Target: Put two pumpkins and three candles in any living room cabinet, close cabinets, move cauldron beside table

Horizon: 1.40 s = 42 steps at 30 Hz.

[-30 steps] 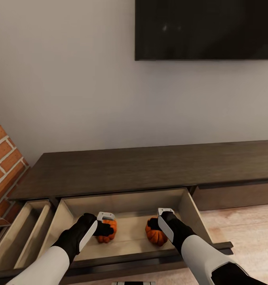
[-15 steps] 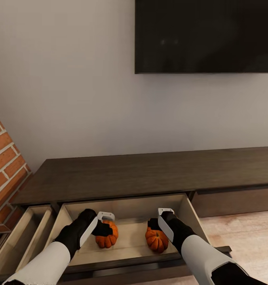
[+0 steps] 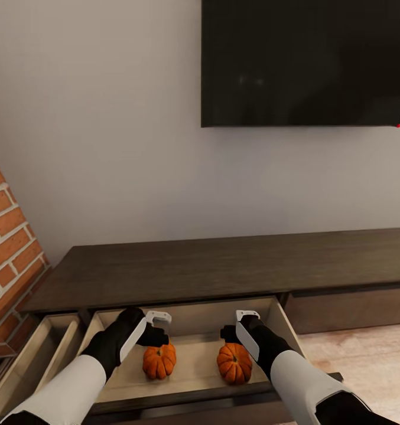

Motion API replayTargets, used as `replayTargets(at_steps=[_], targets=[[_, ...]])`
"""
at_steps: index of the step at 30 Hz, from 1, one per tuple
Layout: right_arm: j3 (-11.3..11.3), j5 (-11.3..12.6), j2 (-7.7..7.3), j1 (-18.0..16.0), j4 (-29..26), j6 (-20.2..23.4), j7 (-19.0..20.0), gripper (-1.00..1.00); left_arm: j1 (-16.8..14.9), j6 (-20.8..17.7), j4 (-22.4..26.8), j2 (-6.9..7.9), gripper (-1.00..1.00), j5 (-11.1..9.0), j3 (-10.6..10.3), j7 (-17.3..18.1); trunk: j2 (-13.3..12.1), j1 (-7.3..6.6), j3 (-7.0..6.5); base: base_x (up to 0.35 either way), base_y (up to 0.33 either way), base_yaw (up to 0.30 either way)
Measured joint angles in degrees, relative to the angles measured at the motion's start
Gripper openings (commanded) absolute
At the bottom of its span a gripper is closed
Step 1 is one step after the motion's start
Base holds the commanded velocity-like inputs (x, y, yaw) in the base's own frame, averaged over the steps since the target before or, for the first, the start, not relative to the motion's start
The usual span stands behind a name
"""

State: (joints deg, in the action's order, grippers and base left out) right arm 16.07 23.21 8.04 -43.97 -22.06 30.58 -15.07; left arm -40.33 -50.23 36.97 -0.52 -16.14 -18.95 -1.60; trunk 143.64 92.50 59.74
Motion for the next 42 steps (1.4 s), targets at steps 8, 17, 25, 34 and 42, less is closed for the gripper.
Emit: replayTargets(at_steps=[8, 17, 25, 34, 42], targets=[[0.00, 0.00, 0.00, 0.01, 0.00, -0.03, -0.01, 1.00, -0.14, 0.06, 0.04, 0.05, 1.00, -0.06, 0.09, 0.01, -0.11, -0.21, -1.77, -0.115, 0.000, 0.000], [0.00, 0.00, 0.00, 0.03, 0.00, -0.11, 0.00, 1.00, -0.15, 0.09, 0.63, 0.13, 1.00, -0.11, 0.10, 0.05, -0.23, -0.45, -3.77, -0.008, 0.000, 0.000], [0.00, 0.00, 0.00, 0.06, 0.00, -0.12, 0.00, 1.00, -0.15, 0.13, 0.99, 0.14, 1.00, -0.09, 0.16, 0.04, -0.34, -0.65, -5.54, -0.044, 0.000, 0.000], [0.00, 0.07, 0.00, 0.06, -0.11, -0.24, 0.00, 1.00, -0.10, 0.10, 2.59, 0.14, 1.00, -0.12, 0.17, 0.02, -1.54, -1.42, -7.42, -0.062, 0.000, 0.000], [0.00, 0.14, -0.01, 0.07, -1.12, -0.28, 0.46, 1.00, -0.07, -0.08, 3.98, 0.15, 1.00, -0.11, 0.16, 0.08, -4.75, -3.17, -8.86, -0.167, 0.000, 0.000]])
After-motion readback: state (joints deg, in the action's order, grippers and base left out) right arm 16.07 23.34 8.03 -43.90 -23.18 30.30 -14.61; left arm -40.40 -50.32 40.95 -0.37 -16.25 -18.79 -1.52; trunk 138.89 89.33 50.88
